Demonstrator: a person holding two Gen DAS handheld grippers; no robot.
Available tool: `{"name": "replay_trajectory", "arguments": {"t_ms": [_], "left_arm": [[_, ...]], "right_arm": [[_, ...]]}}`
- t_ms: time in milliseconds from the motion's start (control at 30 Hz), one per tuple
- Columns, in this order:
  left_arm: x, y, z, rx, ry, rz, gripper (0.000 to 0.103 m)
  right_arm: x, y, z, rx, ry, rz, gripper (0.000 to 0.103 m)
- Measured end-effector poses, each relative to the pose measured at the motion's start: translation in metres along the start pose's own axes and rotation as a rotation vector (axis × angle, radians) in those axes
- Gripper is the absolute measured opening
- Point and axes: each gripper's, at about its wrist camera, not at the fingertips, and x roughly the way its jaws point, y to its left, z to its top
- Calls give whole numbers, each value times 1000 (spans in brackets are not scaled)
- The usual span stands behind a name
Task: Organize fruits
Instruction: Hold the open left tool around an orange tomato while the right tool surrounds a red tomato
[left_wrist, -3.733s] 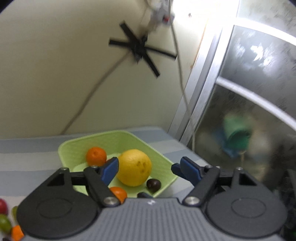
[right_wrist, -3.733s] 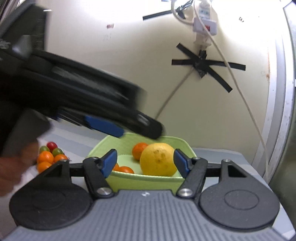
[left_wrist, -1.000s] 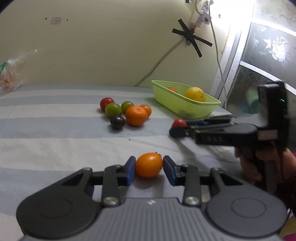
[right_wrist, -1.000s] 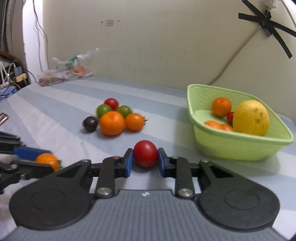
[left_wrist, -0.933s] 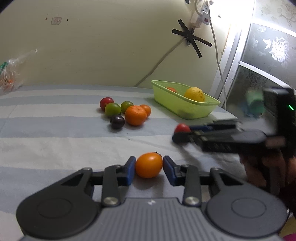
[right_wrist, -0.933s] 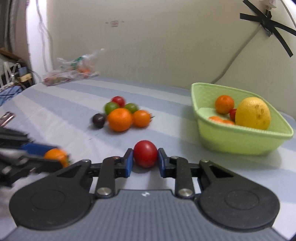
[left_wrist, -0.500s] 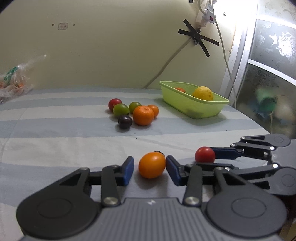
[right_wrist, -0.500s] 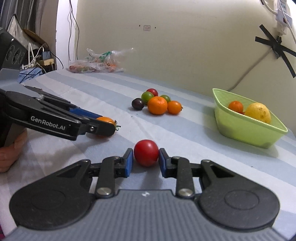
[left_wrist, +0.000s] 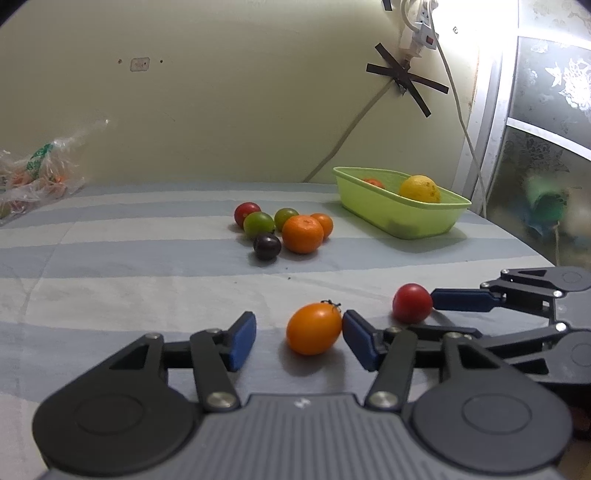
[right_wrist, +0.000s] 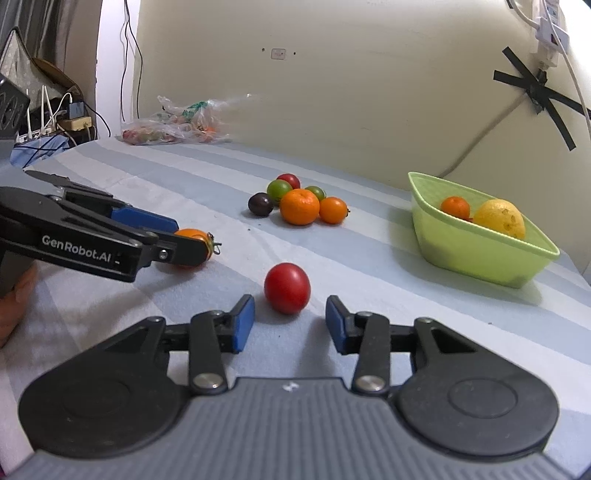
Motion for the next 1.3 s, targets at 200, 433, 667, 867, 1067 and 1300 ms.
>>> {"name": "replay_trajectory", "arguments": {"t_ms": [200,433,667,867,1067,1300], "left_arm": [[0,3,0,-8,-3,6,58],[-1,4,1,-9,-5,7,59],[-3,5,1,-3,-9,-5,59],[-1,2,1,11,2,-20,59],[0,-1,1,31,3,-45,59],[4,-7,0,68,32,-91,58]], "right_arm": [[-1,-1,-1,13,1,1,45],[-1,-2,-2,15,0,2,45],[-1,-3,-3,24,0,7,45],[-1,-5,-3,36,2,16,46],[-1,-7,-3,49,4,24,46],[0,-9,-3,58,6,32,47]]}}
